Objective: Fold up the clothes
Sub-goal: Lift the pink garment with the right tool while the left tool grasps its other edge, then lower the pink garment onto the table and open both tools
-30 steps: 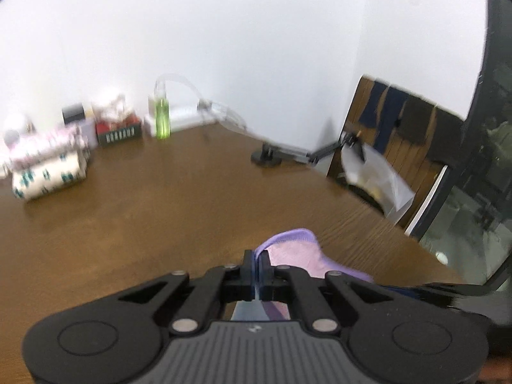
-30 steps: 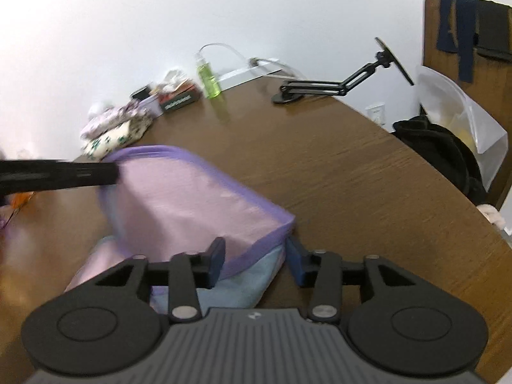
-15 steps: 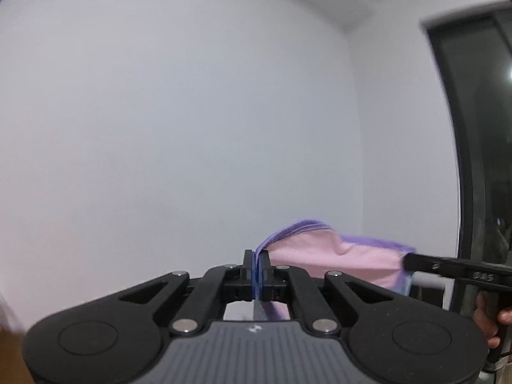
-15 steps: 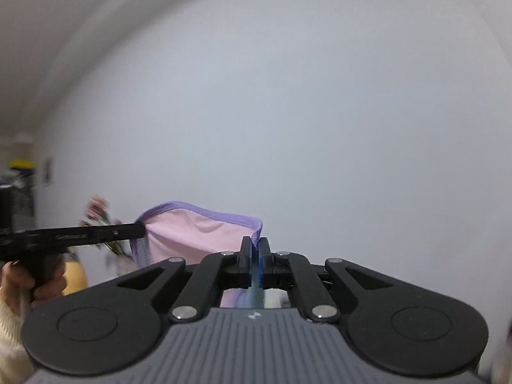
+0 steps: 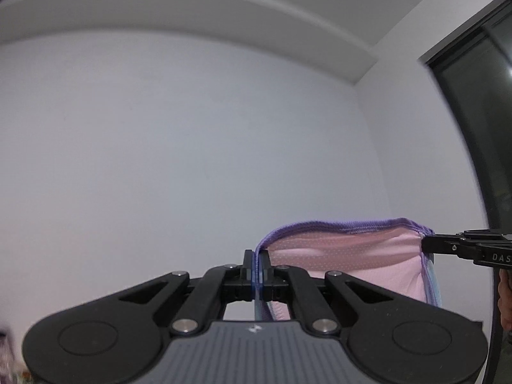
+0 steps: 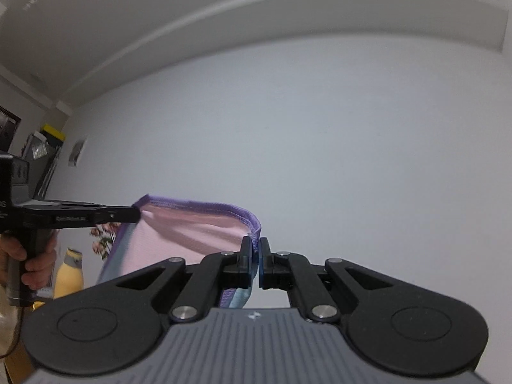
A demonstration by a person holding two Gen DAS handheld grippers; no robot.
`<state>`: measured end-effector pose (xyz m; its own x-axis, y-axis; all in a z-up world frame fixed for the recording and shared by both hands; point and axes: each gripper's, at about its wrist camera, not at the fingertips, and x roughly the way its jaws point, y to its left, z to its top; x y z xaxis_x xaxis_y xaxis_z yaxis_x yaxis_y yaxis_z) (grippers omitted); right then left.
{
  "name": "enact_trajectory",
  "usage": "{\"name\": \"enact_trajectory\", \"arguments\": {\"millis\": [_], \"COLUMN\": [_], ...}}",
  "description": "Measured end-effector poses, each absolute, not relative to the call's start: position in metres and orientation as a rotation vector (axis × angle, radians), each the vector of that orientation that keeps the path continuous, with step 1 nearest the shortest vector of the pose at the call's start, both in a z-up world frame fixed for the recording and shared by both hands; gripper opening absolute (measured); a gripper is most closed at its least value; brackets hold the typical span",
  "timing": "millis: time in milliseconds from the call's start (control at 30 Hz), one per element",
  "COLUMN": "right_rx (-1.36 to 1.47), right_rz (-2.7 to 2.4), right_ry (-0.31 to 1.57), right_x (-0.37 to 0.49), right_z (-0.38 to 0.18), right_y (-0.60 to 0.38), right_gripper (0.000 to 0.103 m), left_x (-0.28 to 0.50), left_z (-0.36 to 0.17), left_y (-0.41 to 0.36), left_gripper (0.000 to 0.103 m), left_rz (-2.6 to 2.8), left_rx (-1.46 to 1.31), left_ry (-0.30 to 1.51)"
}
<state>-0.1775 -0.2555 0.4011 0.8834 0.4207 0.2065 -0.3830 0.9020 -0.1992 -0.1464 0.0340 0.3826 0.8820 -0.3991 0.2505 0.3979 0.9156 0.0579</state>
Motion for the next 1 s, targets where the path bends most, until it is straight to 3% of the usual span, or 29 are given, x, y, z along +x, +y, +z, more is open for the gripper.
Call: {"name": "enact_trajectory", "arguments": {"millis": [167, 333, 400, 433, 467, 500, 567, 600, 633, 733, 833, 1000], "right_rx": [-0.076, -0.038, -0.032, -0.039, -0.052, -0.064, -0.083, -0.093, -0.109, -0.151, -0.143, 0.030], "right_rz": [0.424, 0.361, 0.287, 0.238, 0.218, 0.232, 0.261, 0.279, 0.297, 0.374, 0.539, 0.679], "right_ry": [-0.005, 0.355, 0.527, 0.599, 0.631, 0.639, 0.650, 0.645, 0.641, 0.633, 0.681, 0.812], "right_x": [-0.043, 0.135, 0.205, 0.233, 0.243, 0.244, 0.241, 0.229, 0.211, 0.153, 0.065, -0.033], "right_z": [0.365, 0.269, 0.218, 0.191, 0.172, 0.161, 0.141, 0.137, 0.135, 0.126, 0.109, 0.060], "right_y": [-0.248, -0.219, -0.207, -0.202, -0.199, -0.199, -0.200, -0.202, -0.204, -0.211, -0.214, -0.212], "right_gripper": [0.002, 0.003, 0.006, 0.016, 0.022, 0.024, 0.047, 0.050, 0.050, 0.050, 0.050, 0.047], "left_x": [-0.037, 0.107, 0.153, 0.168, 0.183, 0.198, 0.188, 0.180, 0.176, 0.137, 0.041, -0.052], "left_z": [0.343, 0.257, 0.217, 0.198, 0.179, 0.161, 0.143, 0.138, 0.136, 0.129, 0.107, 0.048], "left_y": [0.035, 0.035, 0.033, 0.034, 0.035, 0.035, 0.046, 0.051, 0.056, 0.076, 0.089, 0.042], "left_gripper": [0.001, 0.002, 0.021, 0.032, 0.032, 0.033, 0.043, 0.053, 0.060, 0.060, 0.064, 0.060], "left_rz": [-0.364, -0.263, -0.197, -0.155, -0.113, -0.075, -0.148, -0.188, -0.197, -0.238, -0.398, -0.559], "left_rx": [-0.029, -0.047, -0.048, -0.062, -0.077, -0.090, -0.109, -0.104, -0.098, -0.102, -0.105, -0.099], "left_ry": [-0.027, 0.299, 0.425, 0.479, 0.532, 0.584, 0.606, 0.621, 0.650, 0.738, 0.756, 0.901]}}
